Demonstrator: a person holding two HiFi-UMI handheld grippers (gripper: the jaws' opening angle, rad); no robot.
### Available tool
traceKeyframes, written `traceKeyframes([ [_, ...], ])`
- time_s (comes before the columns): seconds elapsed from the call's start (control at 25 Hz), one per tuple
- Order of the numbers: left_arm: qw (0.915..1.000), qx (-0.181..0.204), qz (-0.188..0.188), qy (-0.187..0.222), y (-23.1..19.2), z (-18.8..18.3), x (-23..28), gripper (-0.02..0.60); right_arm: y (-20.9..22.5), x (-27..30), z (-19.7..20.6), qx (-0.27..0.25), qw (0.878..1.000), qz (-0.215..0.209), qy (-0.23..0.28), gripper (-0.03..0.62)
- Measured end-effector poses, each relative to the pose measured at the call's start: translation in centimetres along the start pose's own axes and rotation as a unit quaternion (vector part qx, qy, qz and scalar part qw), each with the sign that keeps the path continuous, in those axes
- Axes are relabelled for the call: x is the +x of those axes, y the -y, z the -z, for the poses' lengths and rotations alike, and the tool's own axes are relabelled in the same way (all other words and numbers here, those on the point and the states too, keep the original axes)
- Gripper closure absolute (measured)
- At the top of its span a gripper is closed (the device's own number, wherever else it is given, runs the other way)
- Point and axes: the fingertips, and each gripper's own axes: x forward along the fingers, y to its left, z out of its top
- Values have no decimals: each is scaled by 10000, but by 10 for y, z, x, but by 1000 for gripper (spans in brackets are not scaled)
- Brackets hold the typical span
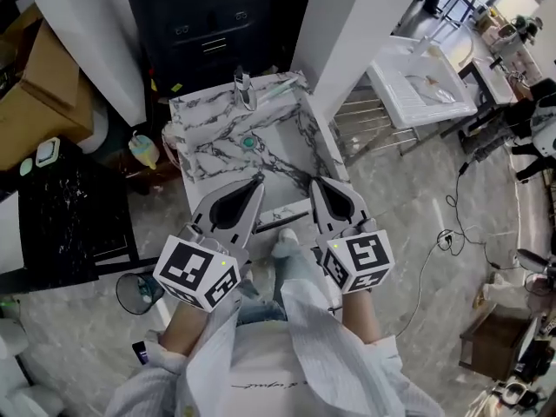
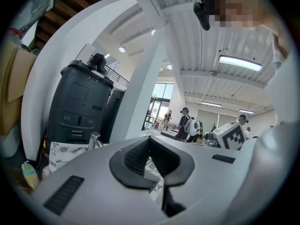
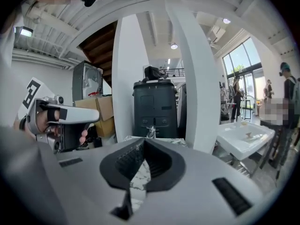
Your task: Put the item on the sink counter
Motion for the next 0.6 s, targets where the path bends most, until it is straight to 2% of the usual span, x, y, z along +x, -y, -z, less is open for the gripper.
traceKeyframes([
  [0.32, 9956, 32, -878, 320, -21, -25, 63, 568, 37, 67, -28, -405, 9928, -1126, -32, 584],
  [0.6, 9854, 50, -1626, 497, -19, -36, 96, 567, 67, 90, -40, -699, 9792, -1902, -80, 583],
])
